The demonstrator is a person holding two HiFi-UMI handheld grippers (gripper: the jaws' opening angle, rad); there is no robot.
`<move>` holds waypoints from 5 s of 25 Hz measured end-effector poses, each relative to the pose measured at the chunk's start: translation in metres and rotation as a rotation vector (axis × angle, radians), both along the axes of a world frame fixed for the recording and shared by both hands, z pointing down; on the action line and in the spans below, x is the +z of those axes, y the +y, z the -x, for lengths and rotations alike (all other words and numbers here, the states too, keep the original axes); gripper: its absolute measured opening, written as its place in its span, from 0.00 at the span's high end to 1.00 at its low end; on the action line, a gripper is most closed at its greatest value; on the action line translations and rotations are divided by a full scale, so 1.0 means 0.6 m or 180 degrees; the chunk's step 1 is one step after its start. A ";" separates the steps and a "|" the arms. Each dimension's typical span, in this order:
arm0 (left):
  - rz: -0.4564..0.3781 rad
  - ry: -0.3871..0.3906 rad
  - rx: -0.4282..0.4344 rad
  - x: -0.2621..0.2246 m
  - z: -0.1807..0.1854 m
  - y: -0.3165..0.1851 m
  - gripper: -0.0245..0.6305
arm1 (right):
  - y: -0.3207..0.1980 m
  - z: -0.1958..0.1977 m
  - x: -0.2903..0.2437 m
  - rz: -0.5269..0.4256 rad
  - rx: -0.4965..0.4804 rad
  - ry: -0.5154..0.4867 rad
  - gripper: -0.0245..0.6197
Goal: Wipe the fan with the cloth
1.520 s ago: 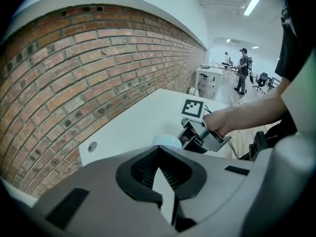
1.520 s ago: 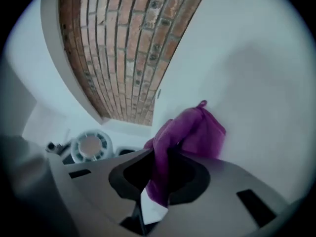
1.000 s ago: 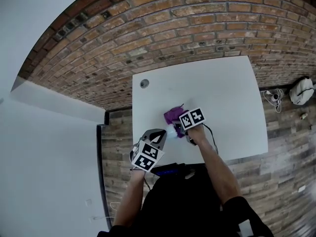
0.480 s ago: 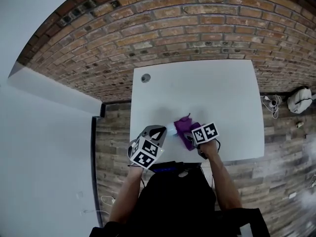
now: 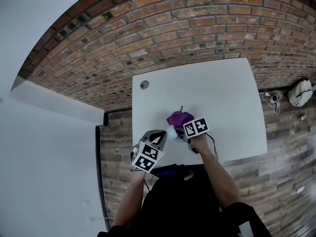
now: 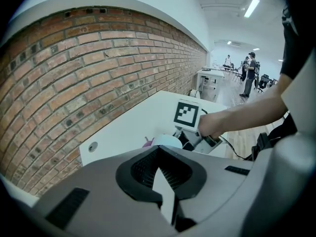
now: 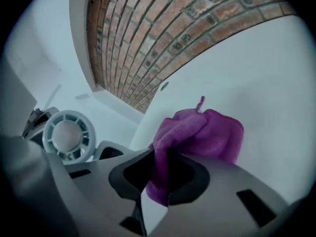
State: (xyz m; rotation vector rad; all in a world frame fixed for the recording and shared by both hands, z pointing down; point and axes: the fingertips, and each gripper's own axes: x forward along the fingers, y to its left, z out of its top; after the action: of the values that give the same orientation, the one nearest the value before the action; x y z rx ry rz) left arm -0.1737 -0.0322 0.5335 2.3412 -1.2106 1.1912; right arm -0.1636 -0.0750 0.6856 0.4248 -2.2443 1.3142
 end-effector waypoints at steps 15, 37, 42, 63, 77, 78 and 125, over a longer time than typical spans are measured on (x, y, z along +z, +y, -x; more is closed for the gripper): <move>-0.0121 0.0071 0.0084 -0.022 0.009 0.023 0.96 | -0.072 -0.060 -0.181 -0.0805 -0.0118 -0.0250 0.86; 0.0421 0.0075 -0.0011 0.029 0.041 0.025 0.96 | 0.038 -0.062 -0.199 -0.0328 -0.0106 -0.0547 0.86; 0.0194 -0.0099 0.0233 -0.007 0.007 0.008 0.96 | 0.006 -0.048 -0.292 -0.0459 0.0315 -0.1160 0.86; 0.0349 -0.0347 0.0336 0.007 0.000 0.013 0.96 | -0.024 -0.066 -0.225 0.0257 0.1081 -0.1794 0.86; 0.0396 -0.0305 0.0298 0.005 -0.002 0.018 0.96 | 0.012 -0.046 -0.094 0.0410 0.0959 -0.1225 0.86; 0.0395 -0.0304 0.0296 0.006 -0.003 0.018 0.96 | -0.002 -0.057 -0.095 0.0350 0.1025 -0.1197 0.86; 0.0290 -0.0449 0.0225 0.010 -0.009 0.018 0.96 | -0.001 -0.029 -0.140 0.0533 0.1101 -0.1681 0.86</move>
State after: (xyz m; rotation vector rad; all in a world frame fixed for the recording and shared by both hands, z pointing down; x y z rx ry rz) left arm -0.1681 -0.0216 0.5397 2.2839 -1.0991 1.4251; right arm -0.1461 -0.0758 0.6013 0.4599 -2.5237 1.9683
